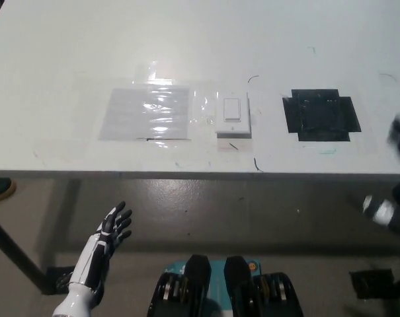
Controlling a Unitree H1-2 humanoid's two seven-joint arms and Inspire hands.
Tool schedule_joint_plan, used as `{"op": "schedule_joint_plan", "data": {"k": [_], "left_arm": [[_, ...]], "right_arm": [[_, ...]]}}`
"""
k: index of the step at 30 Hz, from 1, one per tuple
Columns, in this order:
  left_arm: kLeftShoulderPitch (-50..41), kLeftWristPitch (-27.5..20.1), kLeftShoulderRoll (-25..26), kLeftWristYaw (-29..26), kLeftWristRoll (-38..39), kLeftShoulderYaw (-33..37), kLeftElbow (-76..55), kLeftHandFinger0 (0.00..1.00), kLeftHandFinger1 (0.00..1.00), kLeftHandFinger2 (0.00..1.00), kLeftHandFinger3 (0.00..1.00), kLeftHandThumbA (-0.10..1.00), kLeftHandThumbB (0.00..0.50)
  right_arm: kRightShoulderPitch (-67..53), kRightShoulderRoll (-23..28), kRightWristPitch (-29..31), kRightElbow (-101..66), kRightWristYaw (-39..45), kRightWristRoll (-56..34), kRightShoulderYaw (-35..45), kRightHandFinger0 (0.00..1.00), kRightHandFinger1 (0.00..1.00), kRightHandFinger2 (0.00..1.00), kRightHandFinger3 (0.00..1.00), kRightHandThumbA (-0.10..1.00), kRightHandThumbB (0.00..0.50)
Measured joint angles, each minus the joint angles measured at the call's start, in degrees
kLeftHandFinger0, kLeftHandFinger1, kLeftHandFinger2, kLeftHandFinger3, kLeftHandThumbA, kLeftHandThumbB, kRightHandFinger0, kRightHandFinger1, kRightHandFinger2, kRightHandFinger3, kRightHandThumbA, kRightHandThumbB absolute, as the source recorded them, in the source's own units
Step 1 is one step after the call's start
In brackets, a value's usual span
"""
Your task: A white switch is kept at the centre of the table close to the robot and the robot uses its right hand to press it to turn it on
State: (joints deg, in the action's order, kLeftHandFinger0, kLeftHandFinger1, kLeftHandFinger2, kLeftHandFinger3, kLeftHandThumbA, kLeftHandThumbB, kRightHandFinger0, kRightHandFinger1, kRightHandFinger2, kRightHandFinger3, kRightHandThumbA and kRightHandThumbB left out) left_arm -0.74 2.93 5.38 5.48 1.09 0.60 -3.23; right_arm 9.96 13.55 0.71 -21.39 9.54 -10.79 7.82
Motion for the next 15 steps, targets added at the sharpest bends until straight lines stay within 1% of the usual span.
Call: {"op": "schedule_joint_plan", "data": {"k": [1,2,4,5,6,7,11,12,14,15], "left_arm": [[0.0,0.0,-0.1,0.0,0.0,0.0,0.0,1.0,1.0,1.0,1.0,1.0,0.054],[0.0,0.0,-0.1,0.0,0.0,0.0,0.0,1.0,1.0,1.0,1.0,1.0,0.055],[0.0,0.0,-0.2,0.0,0.0,0.0,0.1,1.0,1.0,1.0,1.0,1.0,0.059],[0.0,0.0,-0.2,0.0,0.0,0.0,0.1,1.0,1.0,1.0,1.0,1.0,0.057],[0.0,0.0,-0.2,0.0,0.0,0.0,0.1,1.0,1.0,1.0,1.0,1.0,0.049],[0.0,0.0,-0.2,0.0,0.0,0.0,0.1,1.0,1.0,1.0,1.0,1.0,0.053],[0.0,0.0,-0.2,0.0,0.0,0.0,0.1,1.0,1.0,1.0,1.0,1.0,0.06],[0.0,0.0,-0.2,0.0,0.0,0.0,0.1,1.0,1.0,1.0,1.0,1.0,0.048],[0.0,0.0,-0.2,0.0,0.0,0.0,0.1,1.0,1.0,1.0,1.0,1.0,0.04],[0.0,0.0,-0.2,0.0,-0.1,0.0,0.1,1.0,1.0,1.0,1.0,1.0,0.019]], "right_arm": [[3.3,1.9,-1.7,-0.6,0.1,0.0,0.0,1.0,1.0,1.0,1.0,1.0,0.133],[6.1,3.4,-3.3,-0.7,0.2,-0.1,-0.1,1.0,1.0,1.0,1.0,1.0,0.131],[10.4,5.4,-5.3,-0.3,0.6,-0.1,-0.6,1.0,1.0,1.0,1.0,1.0,0.236],[13.1,6.5,-6.6,0.2,0.9,-0.1,-1.2,1.0,1.0,1.0,1.0,1.0,0.243],[16.0,7.5,-7.8,1.0,1.3,-0.1,-2.0,1.0,1.0,1.0,1.0,1.0,0.236],[16.9,7.8,-8.4,1.6,1.5,-0.1,-2.3,1.0,1.0,1.0,1.0,1.0,0.226],[26.8,9.6,-12.8,7.9,4.0,-0.1,-6.5,1.0,1.0,1.0,1.0,1.0,0.231],[29.3,9.9,-14.0,10.0,4.9,0.1,-8.3,1.0,1.0,1.0,1.0,1.0,0.231],[33.3,10.3,-15.6,14.2,6.4,0.5,-11.2,1.0,1.0,1.0,1.0,1.0,0.232],[36.1,10.5,-16.6,17.3,7.6,0.7,-13.5,1.0,1.0,1.0,1.0,1.0,0.214]]}}
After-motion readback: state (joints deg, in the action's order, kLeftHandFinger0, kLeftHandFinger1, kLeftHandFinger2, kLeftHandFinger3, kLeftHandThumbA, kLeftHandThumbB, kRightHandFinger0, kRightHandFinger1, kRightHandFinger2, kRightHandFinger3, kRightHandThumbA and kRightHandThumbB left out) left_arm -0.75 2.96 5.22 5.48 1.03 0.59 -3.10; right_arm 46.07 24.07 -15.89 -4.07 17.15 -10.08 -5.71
